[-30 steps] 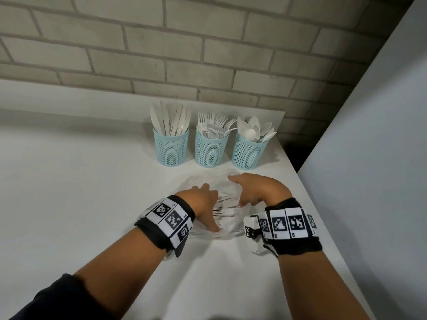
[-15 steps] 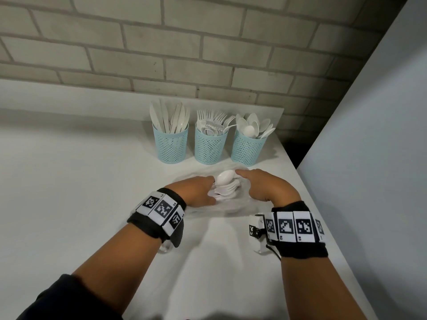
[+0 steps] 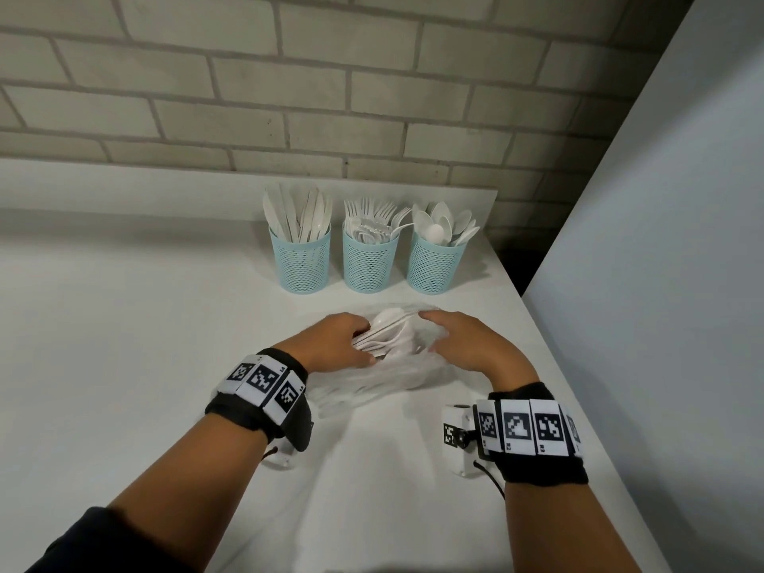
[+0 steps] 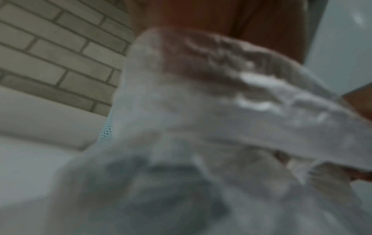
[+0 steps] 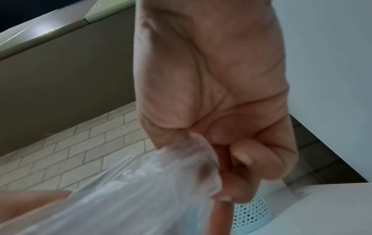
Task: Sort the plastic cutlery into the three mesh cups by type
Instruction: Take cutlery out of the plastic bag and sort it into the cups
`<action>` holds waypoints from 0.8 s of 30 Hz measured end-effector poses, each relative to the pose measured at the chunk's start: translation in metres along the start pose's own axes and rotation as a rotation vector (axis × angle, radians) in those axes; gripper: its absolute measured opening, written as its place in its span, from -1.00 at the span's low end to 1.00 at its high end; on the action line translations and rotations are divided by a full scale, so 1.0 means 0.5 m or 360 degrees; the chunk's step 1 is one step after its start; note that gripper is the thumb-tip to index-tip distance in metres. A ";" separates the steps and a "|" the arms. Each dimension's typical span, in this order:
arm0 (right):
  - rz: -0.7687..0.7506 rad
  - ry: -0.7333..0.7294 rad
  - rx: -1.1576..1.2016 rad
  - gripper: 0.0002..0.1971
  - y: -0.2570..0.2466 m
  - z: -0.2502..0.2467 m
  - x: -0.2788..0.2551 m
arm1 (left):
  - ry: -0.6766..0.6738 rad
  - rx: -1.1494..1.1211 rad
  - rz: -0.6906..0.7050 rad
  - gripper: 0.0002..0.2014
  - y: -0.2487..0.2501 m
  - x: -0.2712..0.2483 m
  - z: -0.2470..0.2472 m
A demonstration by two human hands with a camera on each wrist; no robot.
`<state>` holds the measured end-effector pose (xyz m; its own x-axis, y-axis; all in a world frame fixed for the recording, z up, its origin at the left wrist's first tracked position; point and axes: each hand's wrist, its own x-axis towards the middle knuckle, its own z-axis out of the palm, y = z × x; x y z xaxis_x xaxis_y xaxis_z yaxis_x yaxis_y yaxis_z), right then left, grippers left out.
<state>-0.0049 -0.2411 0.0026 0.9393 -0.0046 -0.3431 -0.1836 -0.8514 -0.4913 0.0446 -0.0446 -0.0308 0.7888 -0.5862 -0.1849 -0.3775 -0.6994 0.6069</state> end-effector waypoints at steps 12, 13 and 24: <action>-0.0041 0.0064 0.0270 -0.38 -0.012 -0.020 0.008 | 0.0078 -0.0277 -0.0097 -0.70 0.009 -0.006 -0.009; -0.0049 0.0062 0.0283 -0.34 -0.011 -0.016 0.009 | 0.0082 -0.0285 -0.0102 -0.70 0.011 -0.005 -0.010; -0.0026 0.0159 0.0479 -0.35 0.010 0.000 0.005 | 0.0188 -0.0504 -0.0213 -0.61 0.021 0.008 0.001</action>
<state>-0.0036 -0.2452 -0.0005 0.9639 -0.0560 -0.2602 -0.2316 -0.6585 -0.7161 0.0435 -0.0545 -0.0256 0.8786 -0.4338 -0.1998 -0.1127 -0.5947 0.7960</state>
